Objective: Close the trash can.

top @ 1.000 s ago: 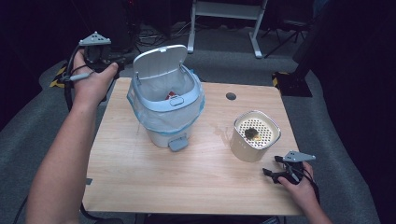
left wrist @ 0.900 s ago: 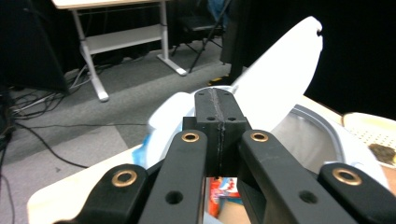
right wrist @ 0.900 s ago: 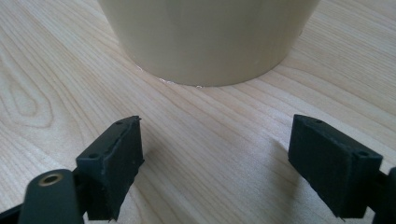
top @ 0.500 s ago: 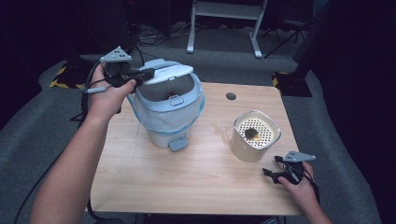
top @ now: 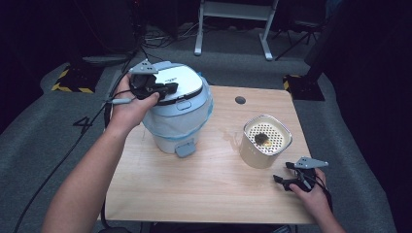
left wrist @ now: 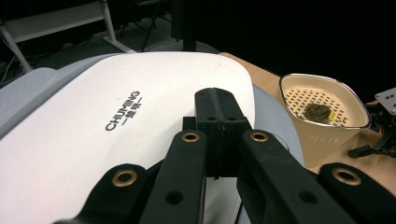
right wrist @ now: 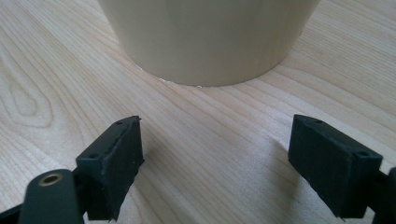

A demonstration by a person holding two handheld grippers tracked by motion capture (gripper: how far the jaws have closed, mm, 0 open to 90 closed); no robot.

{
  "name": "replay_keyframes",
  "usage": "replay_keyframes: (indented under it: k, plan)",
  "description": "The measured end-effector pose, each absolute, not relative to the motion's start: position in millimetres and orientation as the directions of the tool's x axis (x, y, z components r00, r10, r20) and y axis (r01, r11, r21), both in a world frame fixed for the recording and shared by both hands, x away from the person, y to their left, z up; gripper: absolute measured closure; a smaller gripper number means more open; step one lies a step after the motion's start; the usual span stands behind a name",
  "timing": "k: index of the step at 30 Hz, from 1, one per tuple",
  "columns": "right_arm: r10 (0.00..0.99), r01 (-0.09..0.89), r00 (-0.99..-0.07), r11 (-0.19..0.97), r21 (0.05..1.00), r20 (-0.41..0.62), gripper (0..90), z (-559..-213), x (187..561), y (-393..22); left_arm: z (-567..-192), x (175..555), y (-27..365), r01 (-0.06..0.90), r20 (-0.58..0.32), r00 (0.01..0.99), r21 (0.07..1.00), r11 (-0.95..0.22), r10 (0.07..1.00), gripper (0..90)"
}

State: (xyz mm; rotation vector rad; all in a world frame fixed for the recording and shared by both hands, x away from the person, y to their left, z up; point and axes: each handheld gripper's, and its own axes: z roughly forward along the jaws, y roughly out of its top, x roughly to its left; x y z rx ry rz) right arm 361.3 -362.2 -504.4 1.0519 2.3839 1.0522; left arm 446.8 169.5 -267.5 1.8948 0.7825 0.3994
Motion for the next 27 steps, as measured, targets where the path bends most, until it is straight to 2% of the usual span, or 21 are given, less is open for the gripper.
replay_keyframes:
  k: [12, 18, 27]
  plan:
    - [0.740, 0.496, -0.673, 0.454, 0.740, -0.003, 17.8, -504, 361, -362, -274, 449, 157, 0.346, -0.046, 0.745, 0.879, -0.328, 0.665, 90.0]
    - [0.740, 0.496, -0.673, 0.454, 0.740, -0.003, 17.8, -504, 361, -362, -273, 446, 156, 0.373, -0.074, 0.740, 0.873, -0.315, 0.669, 90.0]
    - [0.740, 0.496, -0.673, 0.455, 0.740, -0.003, 17.8, -504, 361, -362, -269, 441, 156, 0.389, -0.066, 0.736, 0.855, -0.342, 0.674, 90.0]
